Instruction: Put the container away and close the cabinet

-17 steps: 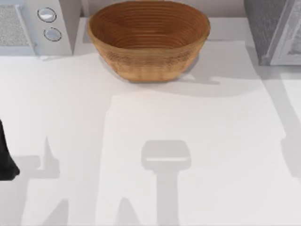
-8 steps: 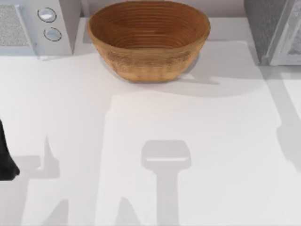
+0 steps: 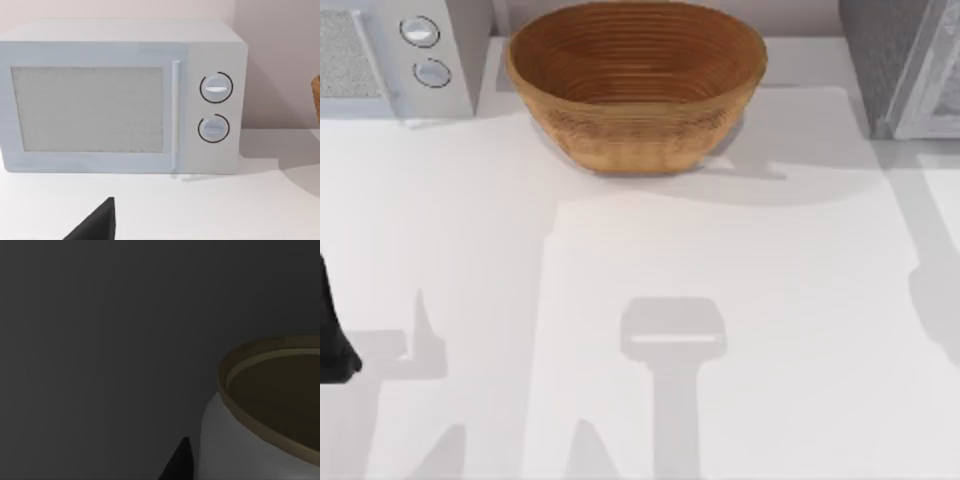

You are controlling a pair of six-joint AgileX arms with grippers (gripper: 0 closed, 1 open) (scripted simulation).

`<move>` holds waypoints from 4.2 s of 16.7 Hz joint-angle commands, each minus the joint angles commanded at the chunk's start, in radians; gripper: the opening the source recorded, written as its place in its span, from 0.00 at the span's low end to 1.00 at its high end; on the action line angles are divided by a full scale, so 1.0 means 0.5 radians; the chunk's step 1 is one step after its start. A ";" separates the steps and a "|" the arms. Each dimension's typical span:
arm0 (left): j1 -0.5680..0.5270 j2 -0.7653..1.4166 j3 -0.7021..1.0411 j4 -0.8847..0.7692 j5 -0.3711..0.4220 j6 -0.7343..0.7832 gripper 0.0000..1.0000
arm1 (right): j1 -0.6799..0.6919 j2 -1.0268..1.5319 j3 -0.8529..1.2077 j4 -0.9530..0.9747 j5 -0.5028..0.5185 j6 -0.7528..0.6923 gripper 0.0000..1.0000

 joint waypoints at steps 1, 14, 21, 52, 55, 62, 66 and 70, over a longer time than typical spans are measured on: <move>0.000 0.000 0.000 0.000 0.000 0.000 1.00 | 0.000 0.000 0.000 0.000 0.000 0.000 0.60; 0.000 0.000 0.000 0.000 0.000 0.000 1.00 | 0.000 0.000 0.000 0.000 0.000 0.000 1.00; 0.000 0.000 0.000 0.000 0.000 0.000 1.00 | 0.000 -0.287 -0.307 0.148 -0.062 -0.026 1.00; 0.000 0.000 0.000 0.000 0.000 0.000 1.00 | -0.194 -4.170 -5.516 1.351 -0.245 -0.037 1.00; 0.000 0.000 0.000 0.000 0.000 0.000 1.00 | -0.209 -4.137 -5.506 1.373 -0.270 -0.037 1.00; 0.000 0.000 0.000 0.000 0.000 0.000 1.00 | -0.752 -3.396 -5.302 2.015 -0.823 -0.022 1.00; 0.000 0.000 0.000 0.000 0.000 0.000 1.00 | -1.236 -2.651 -5.134 2.580 -1.292 -0.016 1.00; 0.000 0.000 0.000 0.000 0.000 0.000 1.00 | -1.708 -1.893 -4.971 3.125 -1.748 -0.007 1.00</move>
